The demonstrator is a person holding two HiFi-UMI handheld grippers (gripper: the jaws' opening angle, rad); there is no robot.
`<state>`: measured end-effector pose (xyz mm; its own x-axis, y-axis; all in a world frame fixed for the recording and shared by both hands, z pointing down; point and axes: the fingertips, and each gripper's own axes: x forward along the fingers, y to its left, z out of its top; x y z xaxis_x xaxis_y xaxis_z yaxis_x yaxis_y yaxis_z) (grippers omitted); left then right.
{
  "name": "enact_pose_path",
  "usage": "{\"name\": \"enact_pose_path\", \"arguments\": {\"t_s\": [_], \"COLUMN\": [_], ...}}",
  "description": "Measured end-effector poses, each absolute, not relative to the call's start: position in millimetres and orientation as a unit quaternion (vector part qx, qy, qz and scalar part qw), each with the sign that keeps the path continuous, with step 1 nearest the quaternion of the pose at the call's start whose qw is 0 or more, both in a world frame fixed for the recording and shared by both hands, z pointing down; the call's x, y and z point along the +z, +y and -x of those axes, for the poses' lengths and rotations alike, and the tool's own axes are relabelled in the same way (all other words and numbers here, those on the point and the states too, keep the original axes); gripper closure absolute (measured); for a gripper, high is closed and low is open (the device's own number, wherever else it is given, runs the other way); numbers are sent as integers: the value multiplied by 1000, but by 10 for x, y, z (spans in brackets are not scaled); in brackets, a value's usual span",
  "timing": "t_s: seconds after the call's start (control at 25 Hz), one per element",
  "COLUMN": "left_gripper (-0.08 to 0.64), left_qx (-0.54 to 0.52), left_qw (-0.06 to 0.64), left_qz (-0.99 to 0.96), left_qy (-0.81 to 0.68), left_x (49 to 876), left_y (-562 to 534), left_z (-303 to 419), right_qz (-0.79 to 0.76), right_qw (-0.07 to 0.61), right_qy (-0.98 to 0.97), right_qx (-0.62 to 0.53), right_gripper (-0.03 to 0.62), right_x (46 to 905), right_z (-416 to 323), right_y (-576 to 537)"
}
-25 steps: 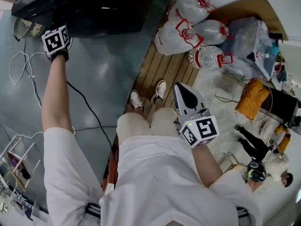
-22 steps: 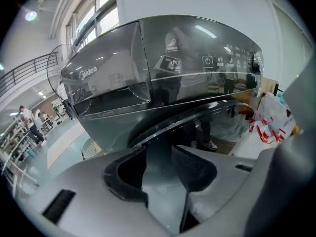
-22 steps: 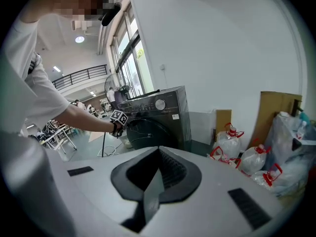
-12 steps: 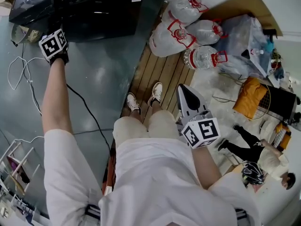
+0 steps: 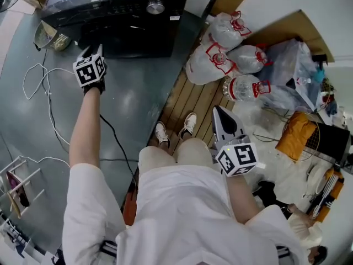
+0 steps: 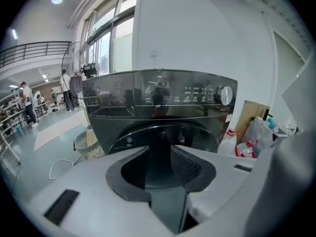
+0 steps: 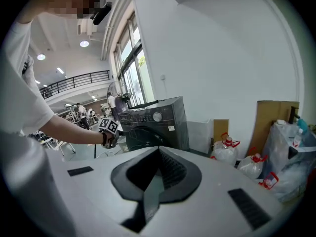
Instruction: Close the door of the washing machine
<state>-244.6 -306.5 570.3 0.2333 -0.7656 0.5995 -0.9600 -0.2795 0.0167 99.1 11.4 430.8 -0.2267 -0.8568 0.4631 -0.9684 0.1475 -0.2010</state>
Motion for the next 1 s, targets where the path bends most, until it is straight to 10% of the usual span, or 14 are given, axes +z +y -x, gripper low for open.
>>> {"name": "enact_pose_path", "arguments": {"t_s": [0.24, 1.0], "left_gripper": [545, 555], "left_qx": [231, 106], "left_qw": [205, 142], "left_qz": [-771, -804], "left_qy": [-557, -568], "left_x": [5432, 3609], "left_y": [-2693, -1540], "left_z": [2393, 2362], "right_qz": [-592, -535], "right_qw": [108, 35], "right_qy": [-771, -832], "right_qx": [206, 145], "right_gripper": [595, 595], "right_x": [4051, 3046], "right_z": [-825, -687], "right_y": [-22, -335]}}
